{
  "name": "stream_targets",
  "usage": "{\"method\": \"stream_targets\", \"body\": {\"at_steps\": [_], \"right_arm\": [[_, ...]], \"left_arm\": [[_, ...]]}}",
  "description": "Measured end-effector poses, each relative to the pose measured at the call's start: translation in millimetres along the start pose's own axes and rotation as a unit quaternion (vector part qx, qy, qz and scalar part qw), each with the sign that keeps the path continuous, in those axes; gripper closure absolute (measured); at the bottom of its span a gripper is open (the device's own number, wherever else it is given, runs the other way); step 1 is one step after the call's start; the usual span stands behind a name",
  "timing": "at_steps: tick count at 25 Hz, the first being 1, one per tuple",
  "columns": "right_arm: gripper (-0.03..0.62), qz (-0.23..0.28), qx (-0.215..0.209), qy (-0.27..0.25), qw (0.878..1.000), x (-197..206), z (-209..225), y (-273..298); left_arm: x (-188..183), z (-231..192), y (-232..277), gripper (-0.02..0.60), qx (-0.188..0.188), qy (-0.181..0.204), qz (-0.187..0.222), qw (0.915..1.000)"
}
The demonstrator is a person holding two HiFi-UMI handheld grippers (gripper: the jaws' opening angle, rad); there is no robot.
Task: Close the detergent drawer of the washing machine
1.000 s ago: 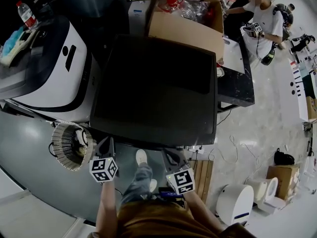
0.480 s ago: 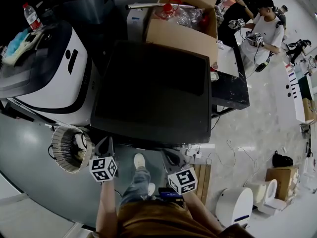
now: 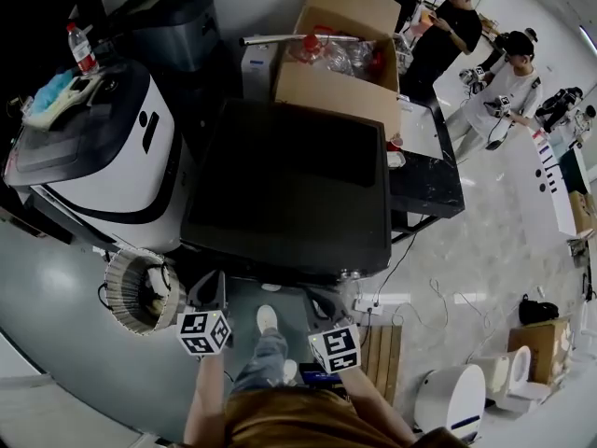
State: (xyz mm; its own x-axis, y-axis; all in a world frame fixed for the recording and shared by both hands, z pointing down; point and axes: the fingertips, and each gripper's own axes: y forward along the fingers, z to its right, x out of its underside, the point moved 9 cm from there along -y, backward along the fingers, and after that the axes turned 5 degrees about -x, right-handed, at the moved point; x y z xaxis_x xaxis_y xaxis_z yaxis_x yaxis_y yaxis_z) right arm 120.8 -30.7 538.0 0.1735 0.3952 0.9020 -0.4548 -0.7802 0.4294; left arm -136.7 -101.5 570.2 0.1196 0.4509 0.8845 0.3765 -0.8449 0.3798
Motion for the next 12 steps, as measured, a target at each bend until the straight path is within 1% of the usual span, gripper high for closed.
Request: {"method": "stream_targets", "body": {"at_steps": [3,6,10,12], "right_arm": [[0.582,0.029,0.008,0.007,1.0,-6,-10,-11],[0.582,0.067,0.025,0.023,0.997,-12,-16,-26],[0.582,0.061,0.039,0.006,0.997,-20,-29,-40],[0.582,0.081,0.037,0.03,0.996,-23,-32,-50]], "left_arm": [[-5,12,-15,0.557,0.016,0.018,0.01,0.9997],[-11,18,-31,0.557,0.02,0.027,0.022,0.9992],[-20,22,-53,0.557,0.021,0.029,0.039,0.9986],[-26,25,-65,0.557,0.021,0.037,0.052,0.9977]]}}
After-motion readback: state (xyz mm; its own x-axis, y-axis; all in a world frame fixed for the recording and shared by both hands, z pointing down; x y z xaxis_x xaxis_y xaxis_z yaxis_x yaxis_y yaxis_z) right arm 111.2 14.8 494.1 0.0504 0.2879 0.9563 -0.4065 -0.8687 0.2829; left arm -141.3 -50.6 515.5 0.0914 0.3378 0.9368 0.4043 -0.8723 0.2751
